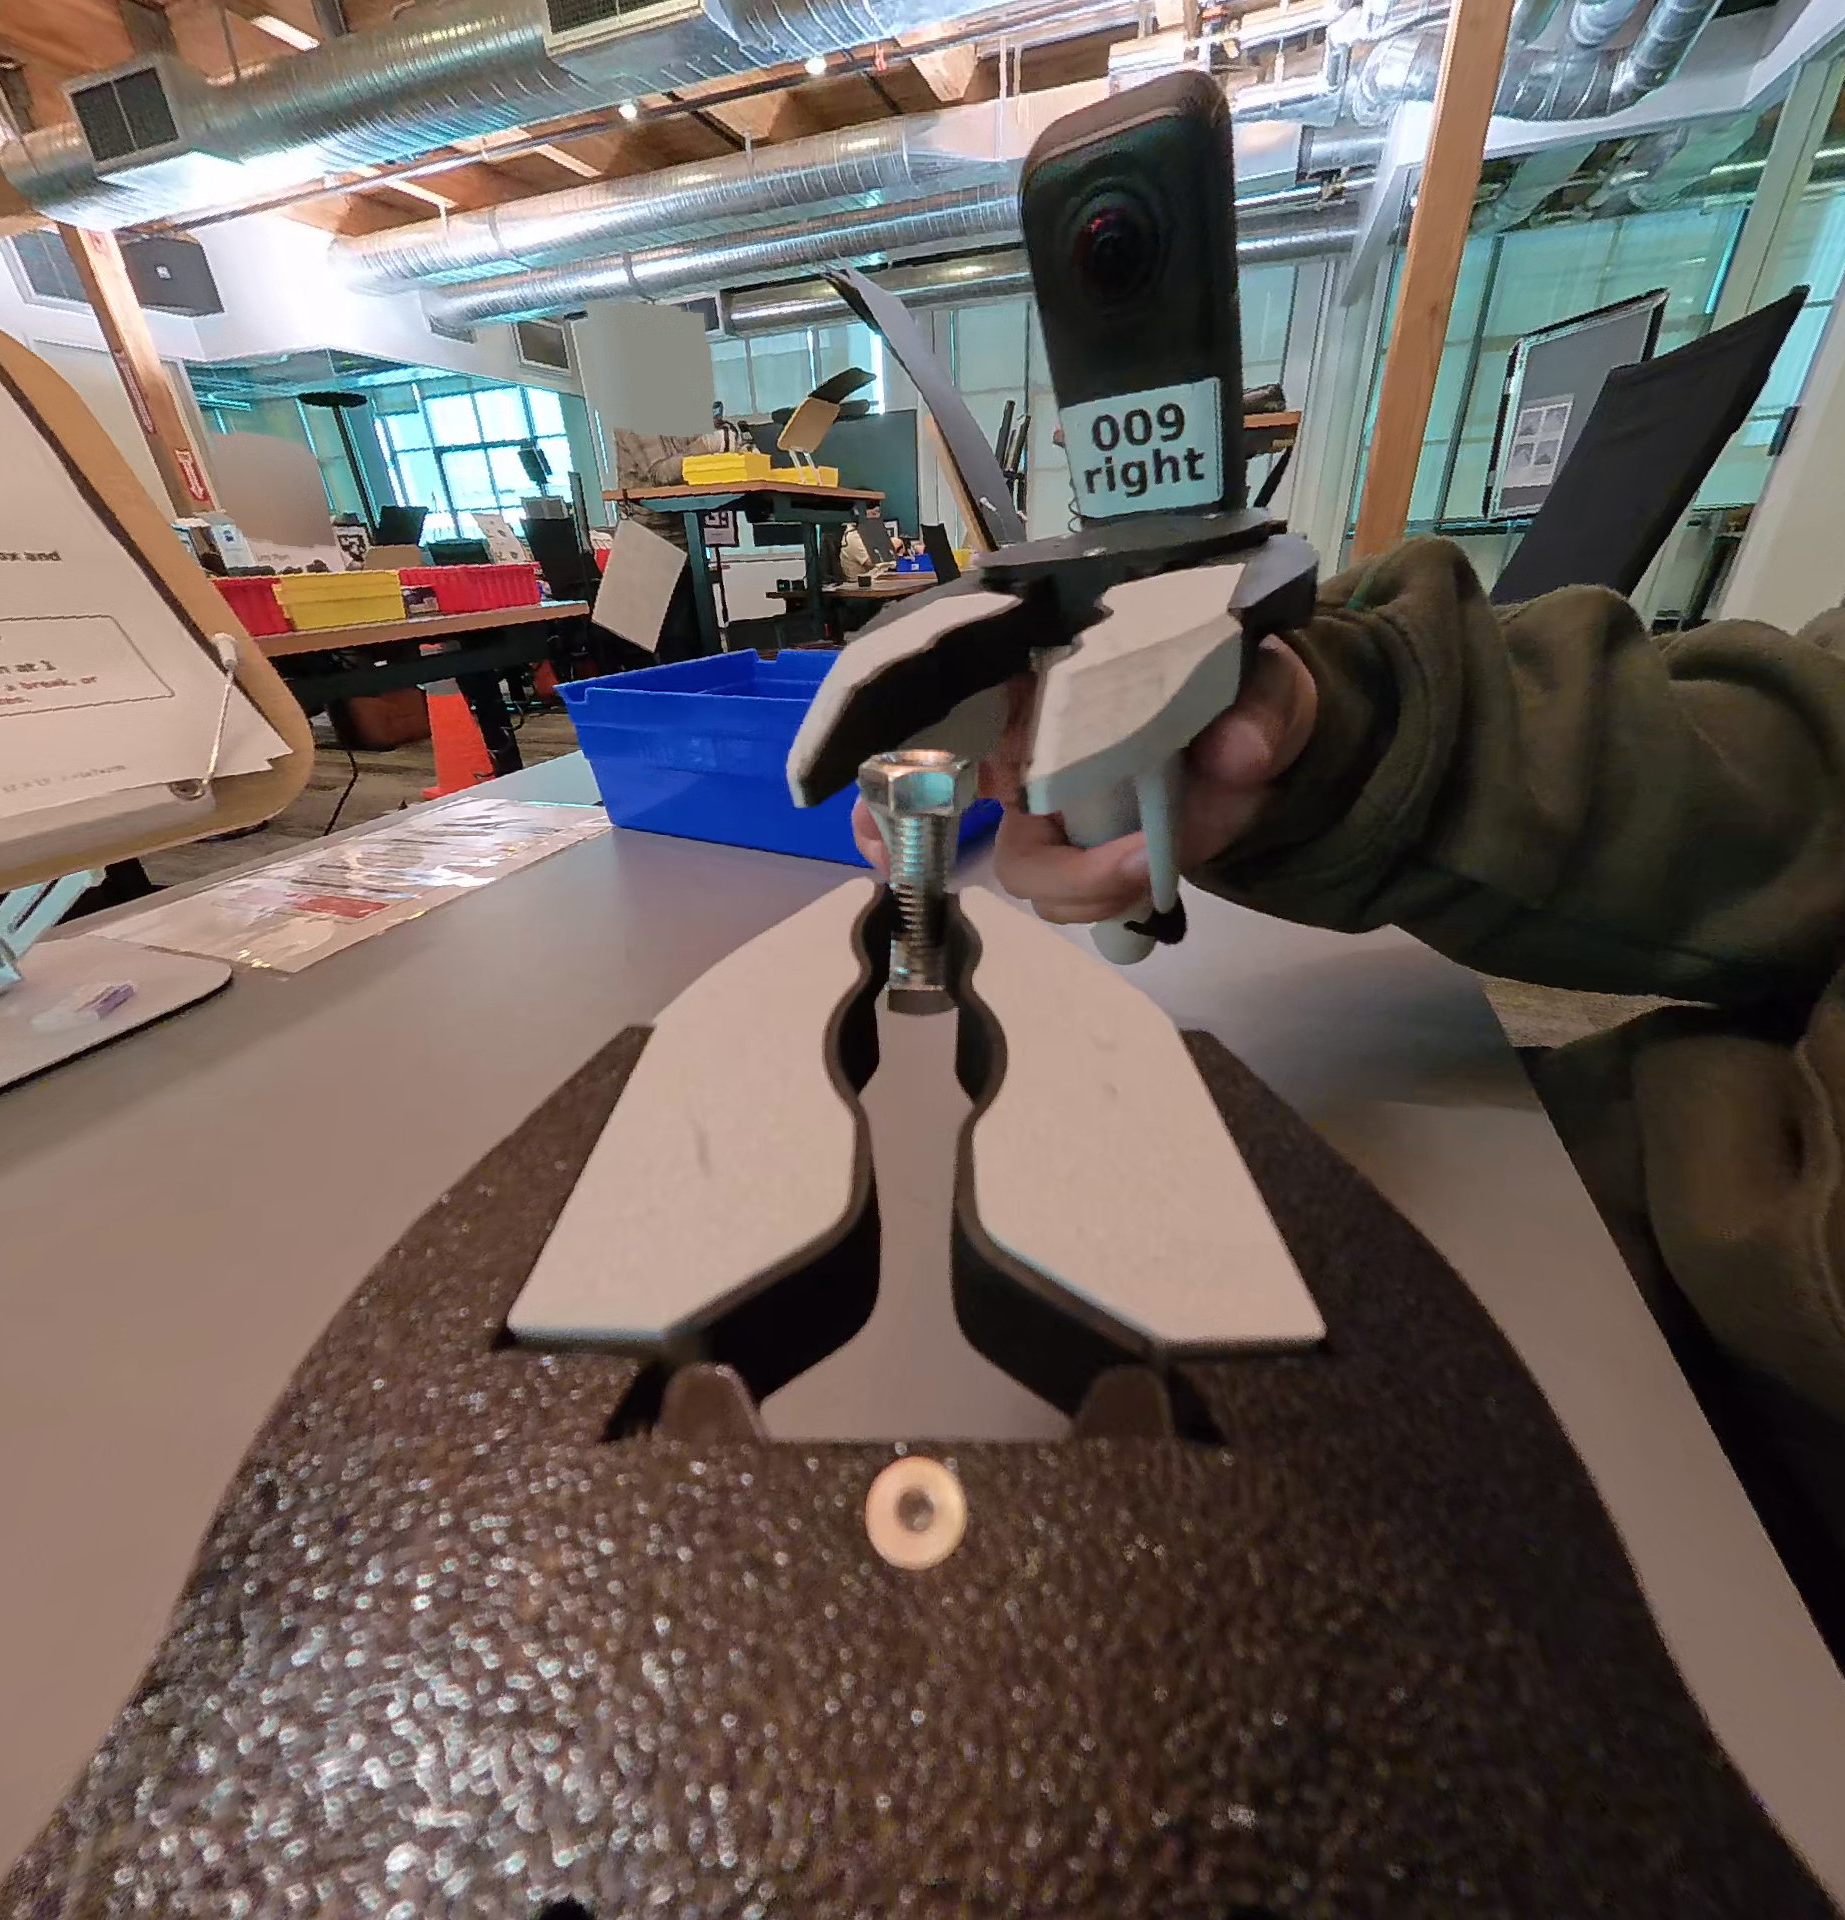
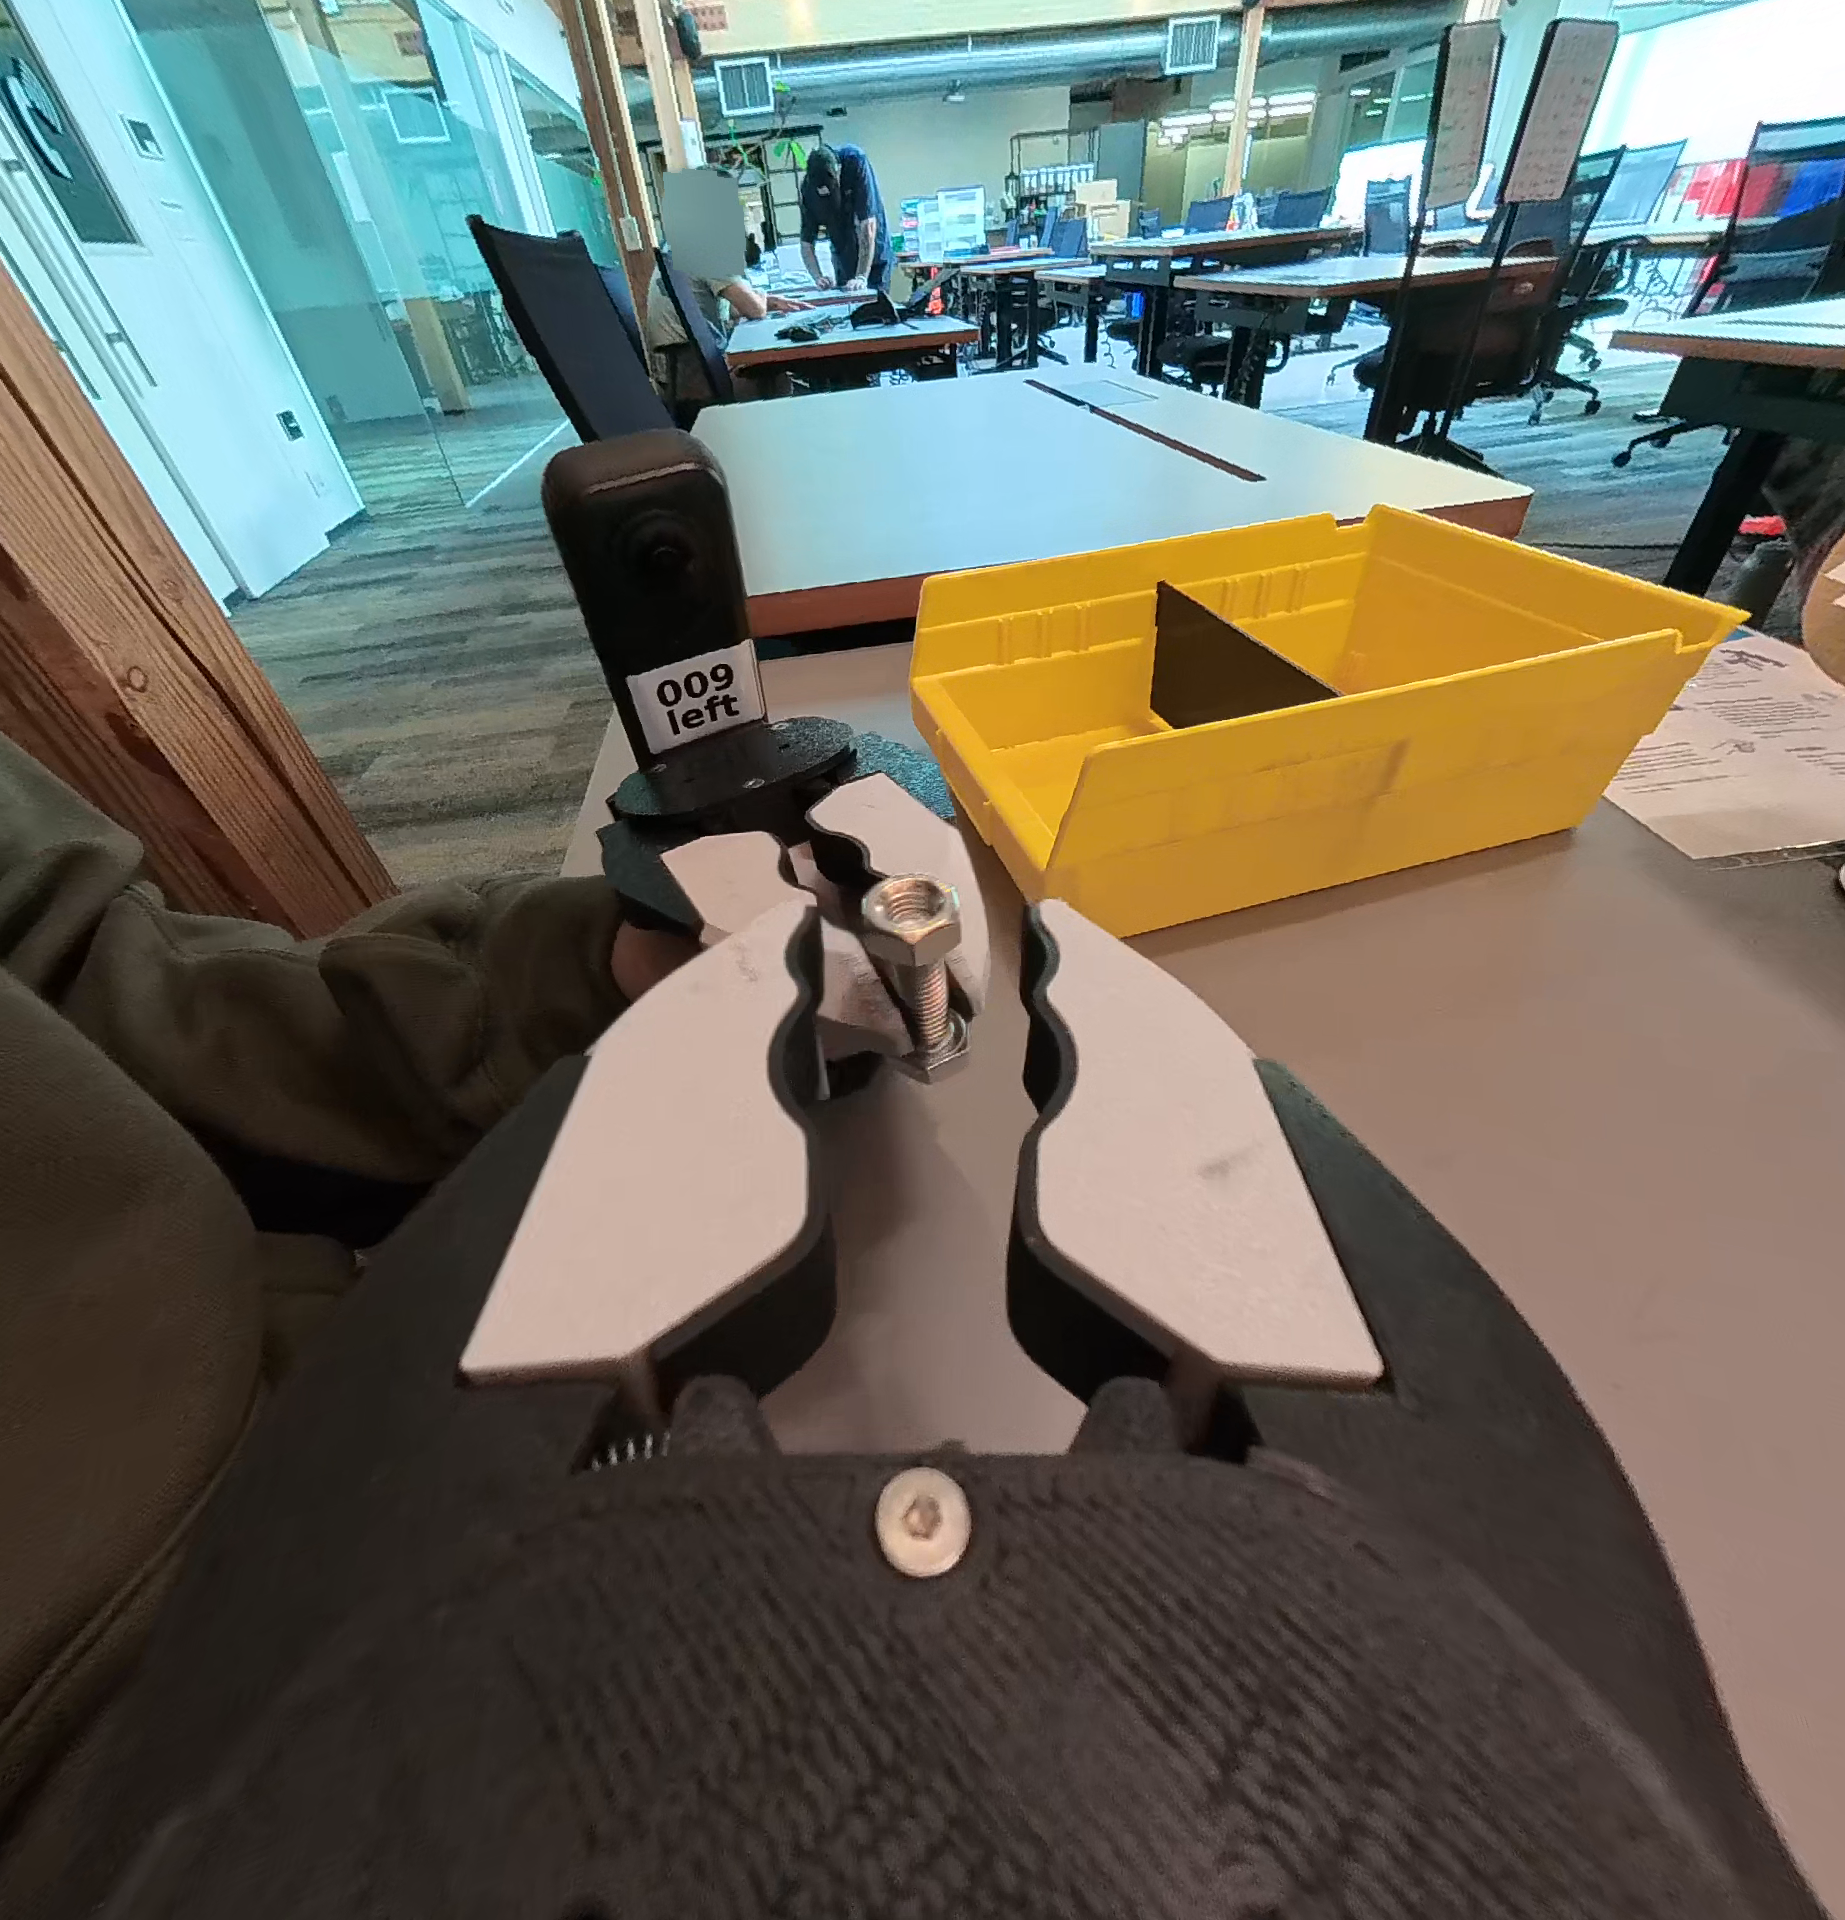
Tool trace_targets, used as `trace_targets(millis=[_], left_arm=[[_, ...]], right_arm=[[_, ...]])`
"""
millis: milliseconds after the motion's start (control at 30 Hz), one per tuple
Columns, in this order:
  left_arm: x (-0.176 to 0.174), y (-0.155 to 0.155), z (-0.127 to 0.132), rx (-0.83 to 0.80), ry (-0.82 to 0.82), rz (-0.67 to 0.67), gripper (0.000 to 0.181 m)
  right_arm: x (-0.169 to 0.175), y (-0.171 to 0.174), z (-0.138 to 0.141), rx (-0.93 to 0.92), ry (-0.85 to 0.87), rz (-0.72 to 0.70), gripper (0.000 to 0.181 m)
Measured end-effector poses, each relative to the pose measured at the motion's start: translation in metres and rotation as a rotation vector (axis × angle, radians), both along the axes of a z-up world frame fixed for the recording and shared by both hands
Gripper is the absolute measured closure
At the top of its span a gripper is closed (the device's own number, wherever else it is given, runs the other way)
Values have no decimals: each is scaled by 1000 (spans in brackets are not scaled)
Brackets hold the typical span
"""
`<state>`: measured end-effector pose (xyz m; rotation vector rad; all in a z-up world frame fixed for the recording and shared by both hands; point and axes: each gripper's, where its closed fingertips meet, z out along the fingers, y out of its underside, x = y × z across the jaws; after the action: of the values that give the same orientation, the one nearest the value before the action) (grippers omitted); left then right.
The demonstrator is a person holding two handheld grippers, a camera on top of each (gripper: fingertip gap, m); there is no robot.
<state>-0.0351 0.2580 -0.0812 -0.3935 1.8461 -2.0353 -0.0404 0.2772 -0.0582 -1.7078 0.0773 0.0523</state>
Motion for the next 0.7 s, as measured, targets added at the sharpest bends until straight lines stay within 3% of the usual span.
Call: trace_targets(millis=[233,700], left_arm=[[2,0,-3,2,23,1,172],[9,7,-4,-22,72,44,172]], right_arm=[[-7,5,-5,-11,-21,-2,141],[-3,-2,-9,-47,-12,-40,151]])
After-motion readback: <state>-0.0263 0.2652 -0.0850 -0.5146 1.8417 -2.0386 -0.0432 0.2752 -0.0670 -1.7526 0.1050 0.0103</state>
